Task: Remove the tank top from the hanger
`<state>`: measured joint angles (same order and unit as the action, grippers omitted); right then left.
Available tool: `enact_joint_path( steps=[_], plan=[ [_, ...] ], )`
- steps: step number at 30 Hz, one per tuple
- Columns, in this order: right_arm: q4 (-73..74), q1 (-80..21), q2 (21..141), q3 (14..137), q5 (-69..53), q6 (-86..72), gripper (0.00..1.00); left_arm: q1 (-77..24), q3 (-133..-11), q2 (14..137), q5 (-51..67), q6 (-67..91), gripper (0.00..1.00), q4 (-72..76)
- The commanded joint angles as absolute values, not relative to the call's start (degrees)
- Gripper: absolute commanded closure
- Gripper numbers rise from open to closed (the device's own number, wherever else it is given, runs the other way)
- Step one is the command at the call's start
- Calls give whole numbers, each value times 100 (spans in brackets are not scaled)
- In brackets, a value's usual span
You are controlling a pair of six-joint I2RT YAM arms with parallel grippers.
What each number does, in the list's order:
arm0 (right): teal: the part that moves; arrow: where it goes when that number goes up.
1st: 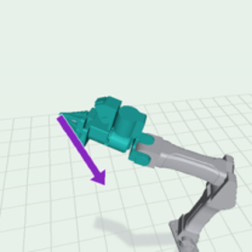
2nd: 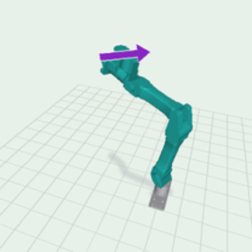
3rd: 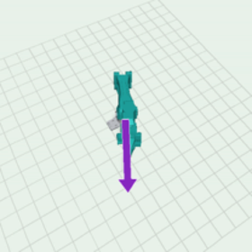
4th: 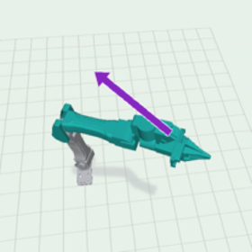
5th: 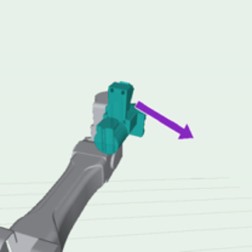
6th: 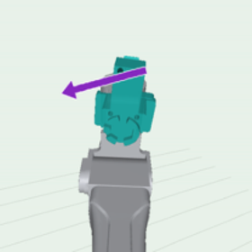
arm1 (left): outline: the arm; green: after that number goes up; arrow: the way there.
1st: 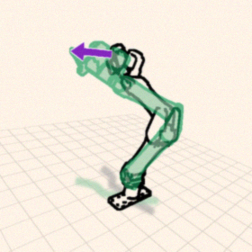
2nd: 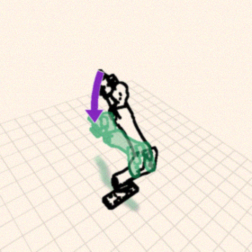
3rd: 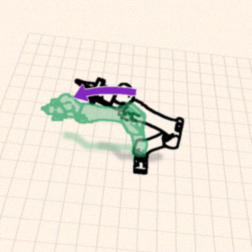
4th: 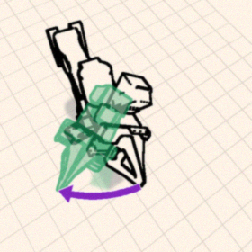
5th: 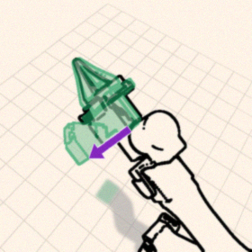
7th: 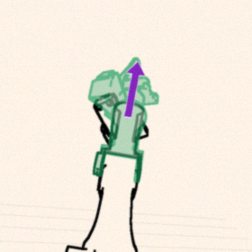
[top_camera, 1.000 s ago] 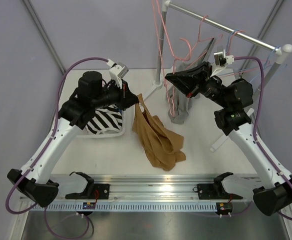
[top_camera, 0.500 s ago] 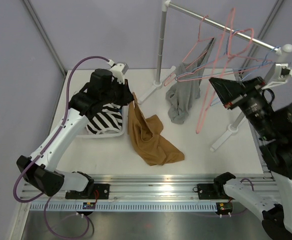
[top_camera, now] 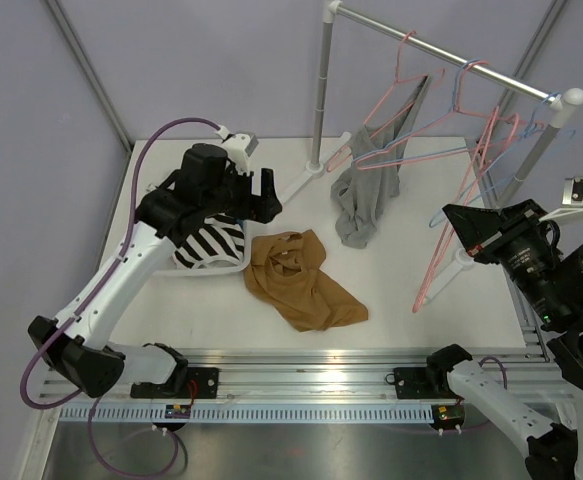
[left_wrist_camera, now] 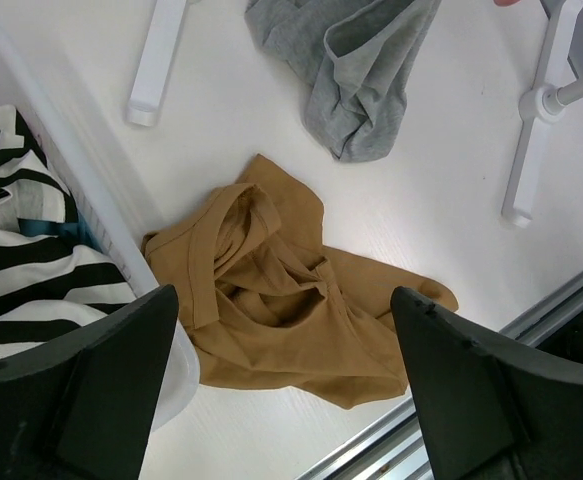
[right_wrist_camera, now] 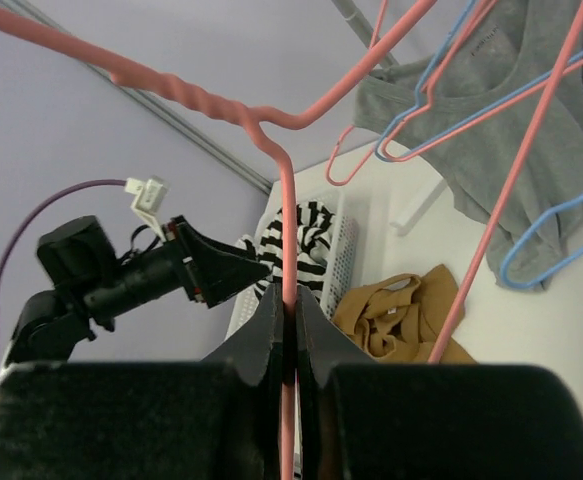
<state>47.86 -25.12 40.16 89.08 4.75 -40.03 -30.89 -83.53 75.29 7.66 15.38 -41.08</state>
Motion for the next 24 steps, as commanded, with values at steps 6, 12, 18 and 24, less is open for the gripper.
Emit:
enact_joint_path(
  steps=[6, 12, 18, 24],
  plan=[
    [5010, -2540, 4991, 9412, 1055, -3850, 100, -3296, -8192, 6470, 237, 1363, 1, -4377],
    [4808, -2523, 5501, 9694, 1669, -3867, 100, -3305, -7770, 5784, 167, 1257, 1, -4482],
    [4878, -2409, 6178, 10405, 2092, -3577, 100, -3305, -7629, 5660, 316, 1213, 1, -4403],
    [4668, -1181, 6513, 10302, 898, -3990, 100, -3305, -7488, 5616, 378, 1204, 1, -4324]
  ],
)
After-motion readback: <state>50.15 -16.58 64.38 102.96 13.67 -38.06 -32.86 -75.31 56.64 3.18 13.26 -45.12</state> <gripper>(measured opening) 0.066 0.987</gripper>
